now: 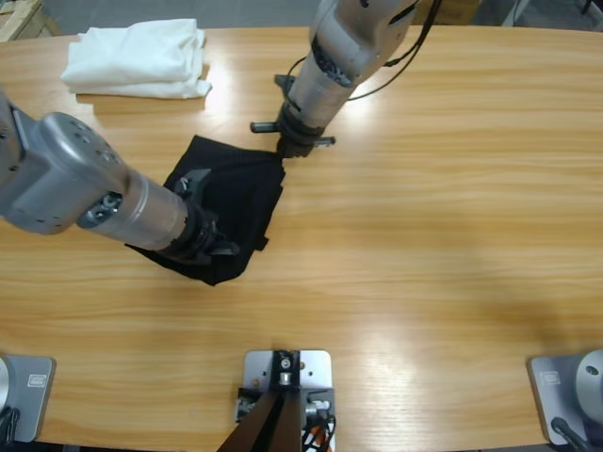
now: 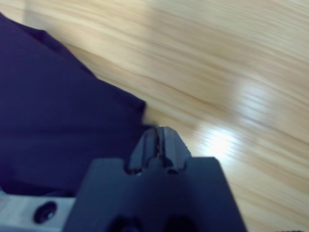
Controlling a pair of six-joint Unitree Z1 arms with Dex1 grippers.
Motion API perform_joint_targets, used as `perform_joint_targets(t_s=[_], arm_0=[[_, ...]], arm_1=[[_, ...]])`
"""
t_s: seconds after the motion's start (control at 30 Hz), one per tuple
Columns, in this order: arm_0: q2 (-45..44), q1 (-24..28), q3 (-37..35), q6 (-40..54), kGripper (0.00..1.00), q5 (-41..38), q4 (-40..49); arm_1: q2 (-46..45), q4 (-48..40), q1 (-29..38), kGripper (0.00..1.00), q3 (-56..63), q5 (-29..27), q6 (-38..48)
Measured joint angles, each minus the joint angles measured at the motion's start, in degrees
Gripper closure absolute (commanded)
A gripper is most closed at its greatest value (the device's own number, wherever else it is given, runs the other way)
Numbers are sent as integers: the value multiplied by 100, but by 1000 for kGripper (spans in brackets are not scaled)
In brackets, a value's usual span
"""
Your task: Fold clothes
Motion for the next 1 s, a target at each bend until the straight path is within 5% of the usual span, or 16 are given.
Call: perform_joint_targets(t_s=[0.13, 0.33, 0.4, 0.47, 0.67, 1.0], arm_0=[[-1185, -25, -153, 0, 857, -64, 255], [-2073, 101, -518, -192, 860, 209, 1135], [-1937, 182, -518, -302, 870, 282, 1178], [-1652, 202, -514, -393, 994, 354, 1179], [-651, 212, -426, -587, 1000, 642, 999], [-316, 217, 342, -861, 1000, 646, 483]], arm_1=[[-603, 277, -1, 1000, -12, -126, 0], [-1159, 277, -3, 1000, -38, 550, -330], [-1154, 227, -3, 1000, -38, 846, -463], [-1118, 95, -3, 1000, -38, 1175, -526], [-555, -128, 0, 1000, -194, 1989, -536], [189, -371, 240, 1000, -514, 2425, -394]])
